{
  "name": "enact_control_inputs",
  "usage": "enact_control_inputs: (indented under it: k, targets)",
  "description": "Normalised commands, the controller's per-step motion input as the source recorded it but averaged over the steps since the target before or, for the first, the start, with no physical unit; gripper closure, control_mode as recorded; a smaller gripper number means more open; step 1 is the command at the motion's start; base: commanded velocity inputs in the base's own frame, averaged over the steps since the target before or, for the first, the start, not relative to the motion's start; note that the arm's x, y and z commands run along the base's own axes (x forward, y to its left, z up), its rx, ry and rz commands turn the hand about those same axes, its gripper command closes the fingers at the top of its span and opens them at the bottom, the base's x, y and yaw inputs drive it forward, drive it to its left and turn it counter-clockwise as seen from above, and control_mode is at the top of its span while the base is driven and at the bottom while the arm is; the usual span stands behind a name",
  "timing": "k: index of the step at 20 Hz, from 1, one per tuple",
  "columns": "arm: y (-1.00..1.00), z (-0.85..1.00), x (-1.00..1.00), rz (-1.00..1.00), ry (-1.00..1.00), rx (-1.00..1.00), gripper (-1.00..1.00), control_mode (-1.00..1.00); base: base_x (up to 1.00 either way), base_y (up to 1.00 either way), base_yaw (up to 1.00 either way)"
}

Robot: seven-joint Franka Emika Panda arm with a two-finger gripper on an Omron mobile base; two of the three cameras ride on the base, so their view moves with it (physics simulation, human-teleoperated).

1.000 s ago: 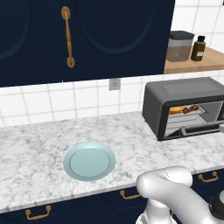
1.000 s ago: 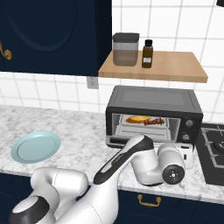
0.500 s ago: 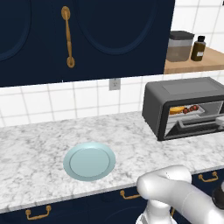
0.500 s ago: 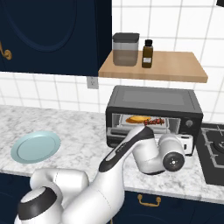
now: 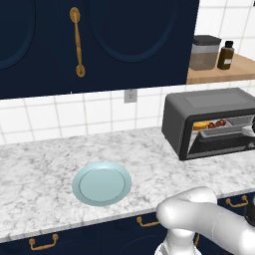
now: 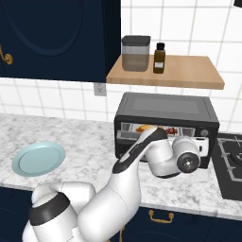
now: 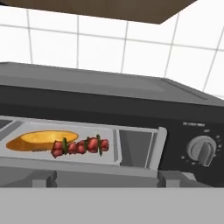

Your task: Pick up the kebab skewer and baguette bread, and place them inside the toaster oven. Close the toaster oven door and start by setting the timer.

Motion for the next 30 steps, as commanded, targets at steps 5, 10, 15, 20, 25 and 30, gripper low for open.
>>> enact_control_inputs:
  k: [5, 10, 15, 20, 25, 30]
  targets:
    - [0.04, -0.24, 0.10, 0.00, 0.00, 0.00, -1.00, -1.00, 0.00, 0.00, 0.00]
    - [0.10, -0.36, 0.18, 0.00, 0.00, 0.00, -1.00, -1.00, 0.00, 0.00, 0.00]
    - [0.05, -0.31, 0.17, 0.00, 0.00, 0.00, -1.00, -1.00, 0.00, 0.00, 0.00]
    - [0.03, -0.24, 0.23, 0.00, 0.00, 0.00, -1.00, -1.00, 0.00, 0.00, 0.00]
    - [0.03, -0.27, 0.23, 0.00, 0.00, 0.00, -1.00, -1.00, 0.00, 0.00, 0.00]
    - [0.03, -0.29, 0.20, 0.00, 0.00, 0.00, -1.00, -1.00, 0.00, 0.00, 0.00]
